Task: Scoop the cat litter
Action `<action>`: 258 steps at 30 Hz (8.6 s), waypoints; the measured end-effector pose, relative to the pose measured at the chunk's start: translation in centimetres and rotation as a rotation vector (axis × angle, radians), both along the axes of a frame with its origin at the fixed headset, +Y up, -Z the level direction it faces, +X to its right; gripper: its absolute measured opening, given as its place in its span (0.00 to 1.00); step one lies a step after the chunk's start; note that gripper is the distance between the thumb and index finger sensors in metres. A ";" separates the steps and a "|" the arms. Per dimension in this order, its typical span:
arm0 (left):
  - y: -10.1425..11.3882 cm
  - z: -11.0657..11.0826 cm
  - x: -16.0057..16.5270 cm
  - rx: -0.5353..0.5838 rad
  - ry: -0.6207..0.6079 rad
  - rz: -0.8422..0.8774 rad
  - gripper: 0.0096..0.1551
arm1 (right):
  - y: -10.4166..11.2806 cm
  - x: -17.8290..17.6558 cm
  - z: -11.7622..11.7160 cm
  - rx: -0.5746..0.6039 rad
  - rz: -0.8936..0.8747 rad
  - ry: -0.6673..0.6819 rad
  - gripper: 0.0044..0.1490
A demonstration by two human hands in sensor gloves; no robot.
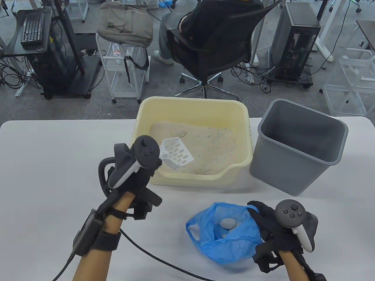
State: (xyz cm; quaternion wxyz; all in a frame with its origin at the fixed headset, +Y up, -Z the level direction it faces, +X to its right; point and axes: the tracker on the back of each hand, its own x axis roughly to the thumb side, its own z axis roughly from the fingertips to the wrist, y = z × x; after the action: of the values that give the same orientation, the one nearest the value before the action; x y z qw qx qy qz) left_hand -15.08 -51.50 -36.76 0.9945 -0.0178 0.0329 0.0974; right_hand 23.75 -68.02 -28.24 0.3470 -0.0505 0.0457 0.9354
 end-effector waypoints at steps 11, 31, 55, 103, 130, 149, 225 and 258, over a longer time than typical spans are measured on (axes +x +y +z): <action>-4.9 -7.3 0.5 -0.132 0.116 -0.131 0.25 | -0.1 0.2 -0.1 -0.007 0.003 -0.019 0.26; -9.5 -12.2 4.4 -0.442 0.034 0.375 0.24 | -0.2 -0.5 -0.2 -0.022 0.051 0.007 0.26; -12.6 -10.9 12.3 -0.604 -0.276 -0.219 0.38 | -0.4 -0.6 -0.2 -0.018 0.036 -0.001 0.26; -10.5 -2.1 3.6 0.046 0.178 0.312 0.34 | 0.0 -0.5 0.2 0.042 0.051 0.020 0.26; -9.2 -0.9 2.2 0.059 0.064 0.278 0.33 | -0.2 -0.4 0.2 0.049 0.037 0.010 0.26; -7.9 13.6 4.6 -0.137 -0.364 0.170 0.33 | -0.4 0.0 0.2 0.006 -0.011 -0.059 0.26; -11.5 -9.6 7.6 -0.094 0.232 -0.130 0.35 | -0.3 -0.3 0.3 -0.018 -0.020 -0.034 0.26; -7.6 -1.8 4.9 0.114 0.088 0.164 0.34 | -0.1 -0.5 0.4 0.007 0.011 -0.024 0.26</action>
State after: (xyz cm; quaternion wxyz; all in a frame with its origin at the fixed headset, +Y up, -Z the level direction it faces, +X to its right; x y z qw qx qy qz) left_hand -10.19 -59.06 -38.56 0.9802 0.0404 0.0692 0.1810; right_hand 23.30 -68.16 -27.86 0.3423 -0.0611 0.0381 0.9368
